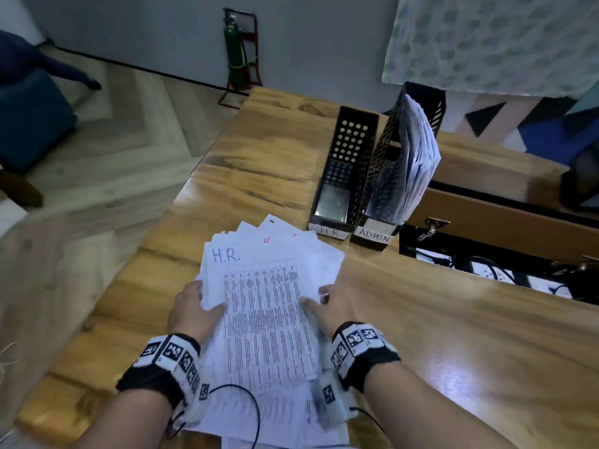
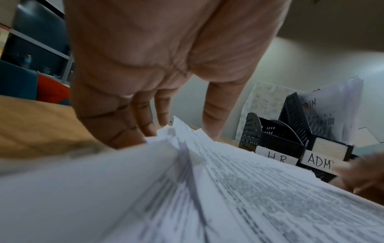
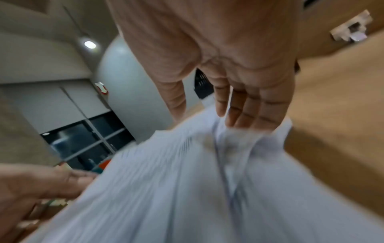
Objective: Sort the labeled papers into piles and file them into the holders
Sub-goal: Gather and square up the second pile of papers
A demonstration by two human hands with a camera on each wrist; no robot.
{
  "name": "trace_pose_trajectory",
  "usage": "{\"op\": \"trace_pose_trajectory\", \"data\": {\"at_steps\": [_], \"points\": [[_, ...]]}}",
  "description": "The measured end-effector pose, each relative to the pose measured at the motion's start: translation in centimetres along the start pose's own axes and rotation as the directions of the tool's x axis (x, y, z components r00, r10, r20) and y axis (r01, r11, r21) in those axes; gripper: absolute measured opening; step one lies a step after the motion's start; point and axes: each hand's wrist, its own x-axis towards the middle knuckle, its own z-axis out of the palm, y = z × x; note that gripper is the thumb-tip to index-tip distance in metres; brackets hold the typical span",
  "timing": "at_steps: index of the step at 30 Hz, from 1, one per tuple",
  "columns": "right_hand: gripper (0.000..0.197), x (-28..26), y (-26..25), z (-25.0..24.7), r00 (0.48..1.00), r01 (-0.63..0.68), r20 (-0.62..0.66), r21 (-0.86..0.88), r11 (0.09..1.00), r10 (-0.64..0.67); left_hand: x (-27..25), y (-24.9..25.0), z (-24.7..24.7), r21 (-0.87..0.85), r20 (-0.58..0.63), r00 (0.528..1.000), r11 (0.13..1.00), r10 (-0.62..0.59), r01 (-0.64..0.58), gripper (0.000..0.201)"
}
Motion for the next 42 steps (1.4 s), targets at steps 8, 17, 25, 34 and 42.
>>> {"op": "trace_pose_trajectory", "data": {"at_steps": [8, 17, 25, 34, 42], "points": [[0.038, -0.1, 2.5, 0.0, 0.989, -0.021, -0.151, -0.116, 0.993, 0.004, -0.1, -1.1, 0.4, 0.003, 0.139, 0.990, 0.999, 0.038, -0.038, 0.029], [0.036, -2.9, 4.7, -2.6, 0.922, -0.061, -0.373, 0.124, 0.990, 0.104, -4.0, 0.4, 1.1, 0.341, 0.131, 0.985, 0.927, 0.114, -0.153, 0.036], [0.032, -3.9, 7.5, -1.9, 0.894, -0.113, -0.411, 0.176, 0.978, 0.177, -5.0, 1.1, 0.3, 0.465, 0.387, 0.922, 0.860, 0.016, -0.210, 0.054], [0.013, -5.0, 4.9, -2.2, 0.881, 0.060, -0.469, 0.237, 0.970, 0.060, -3.1, 2.1, -0.2, 0.023, 0.180, 0.980, 0.995, 0.090, -0.095, 0.038], [0.009, -3.5, 2.7, -0.9, 0.889, 0.057, -0.451, 0.276, 0.959, 0.077, -5.1, 0.7, -0.1, 0.182, 0.412, 0.910, 0.973, 0.054, -0.140, 0.033]]}}
